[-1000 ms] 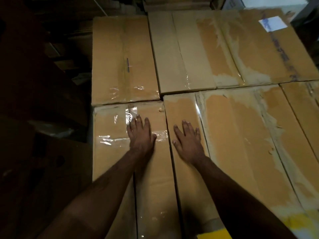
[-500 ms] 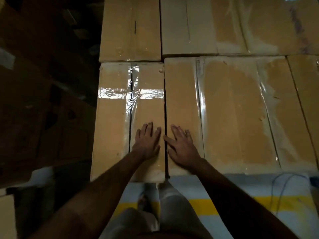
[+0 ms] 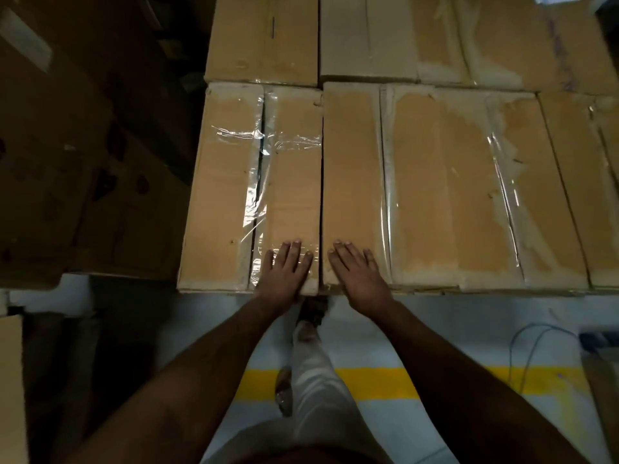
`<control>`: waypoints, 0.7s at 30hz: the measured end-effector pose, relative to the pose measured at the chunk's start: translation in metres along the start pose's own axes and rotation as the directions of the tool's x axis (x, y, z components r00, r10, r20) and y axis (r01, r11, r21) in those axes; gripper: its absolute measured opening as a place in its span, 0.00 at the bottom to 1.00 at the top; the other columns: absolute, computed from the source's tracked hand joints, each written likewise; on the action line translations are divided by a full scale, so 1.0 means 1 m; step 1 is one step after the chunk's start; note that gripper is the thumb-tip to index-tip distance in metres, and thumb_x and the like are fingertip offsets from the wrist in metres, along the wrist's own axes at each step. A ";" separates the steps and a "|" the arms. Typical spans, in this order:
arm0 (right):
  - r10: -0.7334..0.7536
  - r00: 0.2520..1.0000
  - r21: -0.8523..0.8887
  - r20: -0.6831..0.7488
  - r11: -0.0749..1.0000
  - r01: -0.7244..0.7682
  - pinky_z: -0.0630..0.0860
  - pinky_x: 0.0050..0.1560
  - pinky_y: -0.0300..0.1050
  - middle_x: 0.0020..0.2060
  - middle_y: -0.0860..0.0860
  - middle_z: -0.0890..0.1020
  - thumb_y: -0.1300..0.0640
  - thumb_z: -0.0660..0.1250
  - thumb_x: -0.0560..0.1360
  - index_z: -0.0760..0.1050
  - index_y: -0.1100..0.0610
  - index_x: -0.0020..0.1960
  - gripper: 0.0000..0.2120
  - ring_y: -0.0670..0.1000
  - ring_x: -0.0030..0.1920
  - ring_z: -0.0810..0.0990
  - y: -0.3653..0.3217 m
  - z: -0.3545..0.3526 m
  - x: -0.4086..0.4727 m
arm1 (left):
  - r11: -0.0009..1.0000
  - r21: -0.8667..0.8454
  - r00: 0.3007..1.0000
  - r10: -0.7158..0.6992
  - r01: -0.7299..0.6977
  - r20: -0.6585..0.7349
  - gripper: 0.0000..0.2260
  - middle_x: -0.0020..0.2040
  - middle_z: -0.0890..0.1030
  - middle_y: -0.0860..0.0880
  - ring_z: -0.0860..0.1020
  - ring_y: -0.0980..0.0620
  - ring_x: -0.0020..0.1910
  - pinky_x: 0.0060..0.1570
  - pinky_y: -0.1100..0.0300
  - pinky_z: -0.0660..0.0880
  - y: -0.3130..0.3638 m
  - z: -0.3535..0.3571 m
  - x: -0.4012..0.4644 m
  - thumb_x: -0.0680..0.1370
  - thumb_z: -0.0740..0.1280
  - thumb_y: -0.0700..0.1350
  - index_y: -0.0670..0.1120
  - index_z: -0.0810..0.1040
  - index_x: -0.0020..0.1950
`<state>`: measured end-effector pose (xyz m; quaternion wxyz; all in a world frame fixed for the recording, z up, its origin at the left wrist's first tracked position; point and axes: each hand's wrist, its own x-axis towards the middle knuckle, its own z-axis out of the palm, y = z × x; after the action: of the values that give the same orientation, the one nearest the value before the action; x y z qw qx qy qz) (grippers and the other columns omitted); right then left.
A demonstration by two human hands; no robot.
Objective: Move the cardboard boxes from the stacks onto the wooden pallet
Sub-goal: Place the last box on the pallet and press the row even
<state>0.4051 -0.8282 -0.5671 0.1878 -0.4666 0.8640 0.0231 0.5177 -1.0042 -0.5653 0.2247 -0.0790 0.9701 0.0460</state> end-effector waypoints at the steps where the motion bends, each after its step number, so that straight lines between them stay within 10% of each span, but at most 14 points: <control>1: 0.003 1.000 0.003 -0.004 1.000 -0.003 0.45 0.75 0.61 0.81 0.54 0.47 0.68 0.67 0.73 0.46 0.54 0.81 0.44 0.57 0.80 0.47 0.001 -0.001 0.001 | 1.000 0.003 1.000 0.023 -0.023 0.009 0.47 0.81 0.48 0.36 0.51 0.34 0.80 0.73 0.35 0.54 0.000 0.000 0.004 0.73 0.74 0.54 0.46 0.48 0.82; 16: -0.006 1.000 0.027 0.013 1.000 0.005 0.47 0.76 0.62 0.81 0.53 0.45 0.65 0.63 0.76 0.46 0.55 0.81 0.40 0.59 0.80 0.46 -0.006 0.006 -0.001 | 1.000 -0.016 0.999 -0.002 0.003 0.053 0.46 0.81 0.38 0.38 0.43 0.35 0.80 0.75 0.35 0.49 0.006 0.000 0.014 0.78 0.68 0.57 0.45 0.40 0.82; 21: -0.038 0.994 0.012 0.102 0.999 0.037 0.53 0.76 0.59 0.81 0.53 0.46 0.59 0.65 0.77 0.46 0.54 0.81 0.40 0.58 0.80 0.48 -0.003 -0.015 -0.001 | 0.993 -0.121 0.999 0.011 -0.005 0.050 0.37 0.81 0.51 0.37 0.55 0.37 0.79 0.75 0.41 0.59 0.004 -0.031 0.019 0.78 0.67 0.55 0.44 0.53 0.81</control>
<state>0.4036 -0.8323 -0.5526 0.2345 -0.4801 0.8444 0.0391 0.4867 -1.0067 -0.5460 0.2438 -0.0874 0.9599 0.1076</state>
